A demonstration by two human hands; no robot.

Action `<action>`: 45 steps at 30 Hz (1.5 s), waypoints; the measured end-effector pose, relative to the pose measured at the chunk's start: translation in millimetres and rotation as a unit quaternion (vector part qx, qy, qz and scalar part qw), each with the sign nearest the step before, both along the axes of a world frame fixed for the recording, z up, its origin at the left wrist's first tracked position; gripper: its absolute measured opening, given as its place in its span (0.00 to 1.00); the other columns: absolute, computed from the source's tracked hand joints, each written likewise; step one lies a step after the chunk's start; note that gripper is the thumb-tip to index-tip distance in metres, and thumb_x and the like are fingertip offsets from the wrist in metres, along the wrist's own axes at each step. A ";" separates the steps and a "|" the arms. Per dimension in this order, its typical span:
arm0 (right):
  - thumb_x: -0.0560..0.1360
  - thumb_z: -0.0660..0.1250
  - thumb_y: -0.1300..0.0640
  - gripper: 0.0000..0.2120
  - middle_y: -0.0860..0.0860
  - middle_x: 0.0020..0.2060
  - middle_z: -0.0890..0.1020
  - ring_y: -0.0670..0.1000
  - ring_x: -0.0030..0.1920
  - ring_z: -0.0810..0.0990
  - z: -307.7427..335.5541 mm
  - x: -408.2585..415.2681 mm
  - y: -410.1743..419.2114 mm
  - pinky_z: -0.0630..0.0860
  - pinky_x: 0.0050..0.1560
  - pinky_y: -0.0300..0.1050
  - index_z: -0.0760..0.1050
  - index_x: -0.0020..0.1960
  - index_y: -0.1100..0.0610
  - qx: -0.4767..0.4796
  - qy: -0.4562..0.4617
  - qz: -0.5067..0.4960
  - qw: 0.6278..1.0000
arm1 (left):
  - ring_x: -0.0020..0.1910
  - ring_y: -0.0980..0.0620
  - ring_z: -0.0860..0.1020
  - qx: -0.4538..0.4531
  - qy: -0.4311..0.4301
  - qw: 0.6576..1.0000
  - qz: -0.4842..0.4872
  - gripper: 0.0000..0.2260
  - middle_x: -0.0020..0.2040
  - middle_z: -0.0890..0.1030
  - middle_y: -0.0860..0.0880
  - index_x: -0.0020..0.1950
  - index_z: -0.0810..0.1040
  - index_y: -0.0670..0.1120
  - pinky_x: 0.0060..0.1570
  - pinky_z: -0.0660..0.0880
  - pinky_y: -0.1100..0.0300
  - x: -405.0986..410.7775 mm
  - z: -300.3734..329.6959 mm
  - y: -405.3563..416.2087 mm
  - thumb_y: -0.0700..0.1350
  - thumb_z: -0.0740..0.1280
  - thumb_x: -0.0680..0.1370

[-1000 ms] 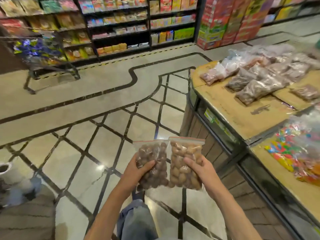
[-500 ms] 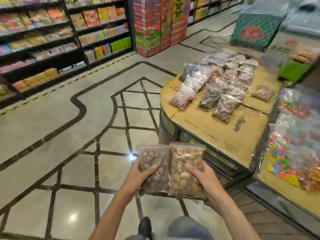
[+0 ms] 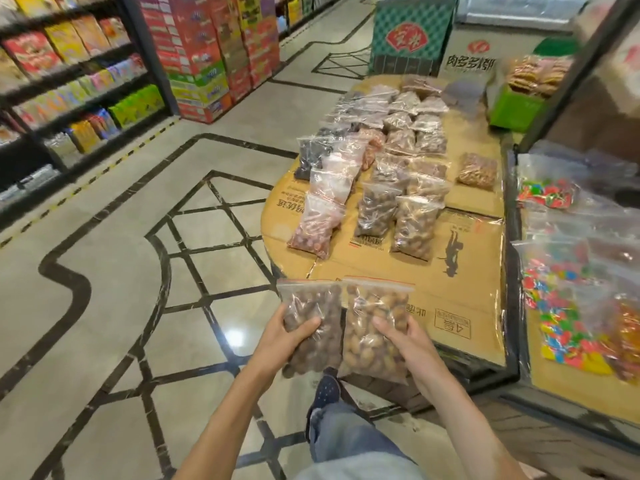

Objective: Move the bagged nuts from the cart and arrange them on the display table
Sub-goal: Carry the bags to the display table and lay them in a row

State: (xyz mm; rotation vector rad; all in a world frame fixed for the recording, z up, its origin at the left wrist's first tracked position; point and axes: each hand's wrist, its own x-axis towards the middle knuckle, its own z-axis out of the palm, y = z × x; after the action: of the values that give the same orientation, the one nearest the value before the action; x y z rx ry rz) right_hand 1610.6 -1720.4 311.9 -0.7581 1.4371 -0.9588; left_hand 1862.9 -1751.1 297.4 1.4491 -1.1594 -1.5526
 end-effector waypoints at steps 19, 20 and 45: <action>0.75 0.76 0.43 0.18 0.43 0.57 0.86 0.43 0.56 0.82 -31.6 -105.9 -181.9 0.75 0.51 0.42 0.77 0.62 0.42 0.043 -0.008 -0.180 0.983 | 0.54 0.46 0.87 0.013 -0.048 0.989 -0.142 0.23 0.59 0.87 0.46 0.71 0.74 0.55 0.53 0.85 0.44 -139.4 -35.2 -278.4 0.48 0.76 0.79; 0.74 0.77 0.42 0.19 0.43 0.58 0.86 0.45 0.58 0.82 -33.4 -109.9 -186.3 0.76 0.55 0.46 0.77 0.63 0.42 0.050 -0.006 -0.184 0.982 | 0.53 0.39 0.86 0.001 -0.070 0.988 -0.141 0.22 0.57 0.86 0.41 0.71 0.73 0.54 0.54 0.83 0.39 -143.9 -40.3 -284.9 0.49 0.76 0.80; 0.77 0.72 0.38 0.50 0.49 0.84 0.48 0.57 0.83 0.56 -69.0 -95.2 -229.4 0.62 0.80 0.66 0.47 0.87 0.52 0.033 0.226 -0.107 0.968 | 0.71 0.50 0.76 -0.085 -0.235 0.957 -0.145 0.28 0.72 0.77 0.50 0.78 0.66 0.48 0.69 0.71 0.58 -138.0 -75.3 -297.8 0.50 0.72 0.81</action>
State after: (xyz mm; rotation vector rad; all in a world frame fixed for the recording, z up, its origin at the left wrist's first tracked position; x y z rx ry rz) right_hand 1515.4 -1949.8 243.0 -0.8187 1.9714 -0.9305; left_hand 1724.9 -2048.9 222.2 1.6340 -1.8078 -1.2797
